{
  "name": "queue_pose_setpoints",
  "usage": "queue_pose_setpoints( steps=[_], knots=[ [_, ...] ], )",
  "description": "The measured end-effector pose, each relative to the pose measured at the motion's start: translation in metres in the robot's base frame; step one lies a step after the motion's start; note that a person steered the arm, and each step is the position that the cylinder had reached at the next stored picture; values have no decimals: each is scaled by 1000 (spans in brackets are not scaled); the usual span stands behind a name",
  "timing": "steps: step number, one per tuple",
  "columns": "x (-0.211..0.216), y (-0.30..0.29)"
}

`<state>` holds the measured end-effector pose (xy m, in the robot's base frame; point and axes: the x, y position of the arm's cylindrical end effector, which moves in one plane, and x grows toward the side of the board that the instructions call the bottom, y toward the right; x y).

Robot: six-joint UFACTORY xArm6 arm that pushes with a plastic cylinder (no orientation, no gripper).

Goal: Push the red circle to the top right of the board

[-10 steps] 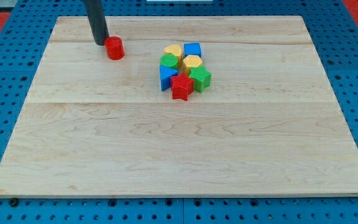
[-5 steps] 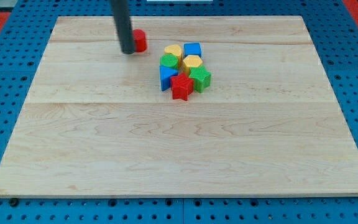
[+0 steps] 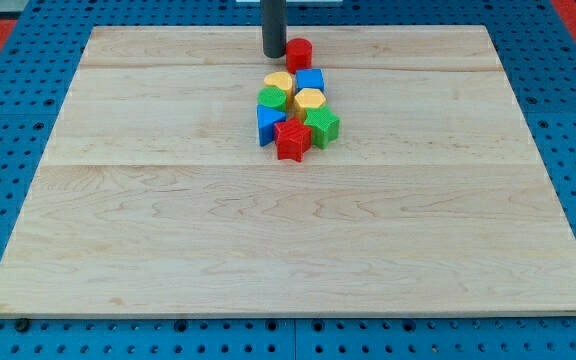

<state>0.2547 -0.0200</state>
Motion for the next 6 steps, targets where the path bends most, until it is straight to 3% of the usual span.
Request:
queue_pose_setpoints(
  steps=[2,4,6],
  knots=[
    [15,39],
    [-2,133],
    [1,164]
  ],
)
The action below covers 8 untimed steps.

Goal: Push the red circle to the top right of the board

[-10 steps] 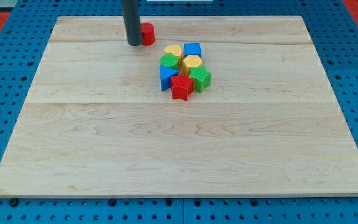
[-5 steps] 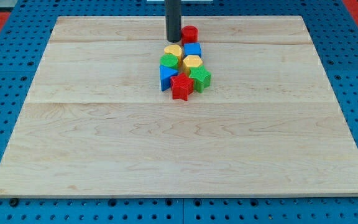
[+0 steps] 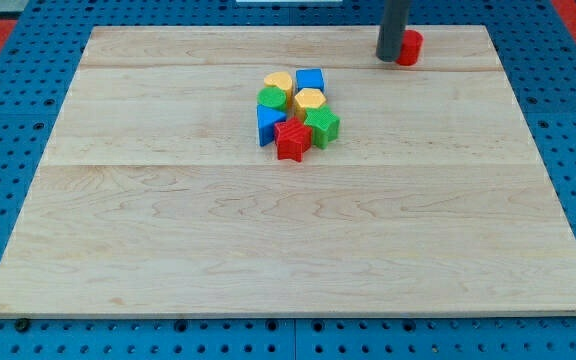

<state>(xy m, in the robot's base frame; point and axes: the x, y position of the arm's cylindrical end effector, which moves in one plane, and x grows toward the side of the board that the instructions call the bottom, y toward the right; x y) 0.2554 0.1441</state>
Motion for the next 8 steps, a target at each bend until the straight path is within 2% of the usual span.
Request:
queue_pose_setpoints(
  steps=[1,5,8],
  knots=[
    [-1,22],
    [5,47],
    [-7,51]
  ],
)
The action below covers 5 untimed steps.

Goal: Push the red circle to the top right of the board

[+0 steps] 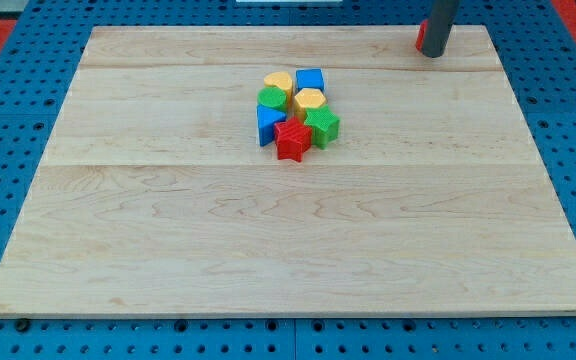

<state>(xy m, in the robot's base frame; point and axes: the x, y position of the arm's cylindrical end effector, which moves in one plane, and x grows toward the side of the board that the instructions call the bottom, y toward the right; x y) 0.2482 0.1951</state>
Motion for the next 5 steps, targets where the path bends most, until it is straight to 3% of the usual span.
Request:
queue_pose_setpoints(
  steps=[3,5],
  knots=[
    [6,1],
    [144,-25]
  ],
)
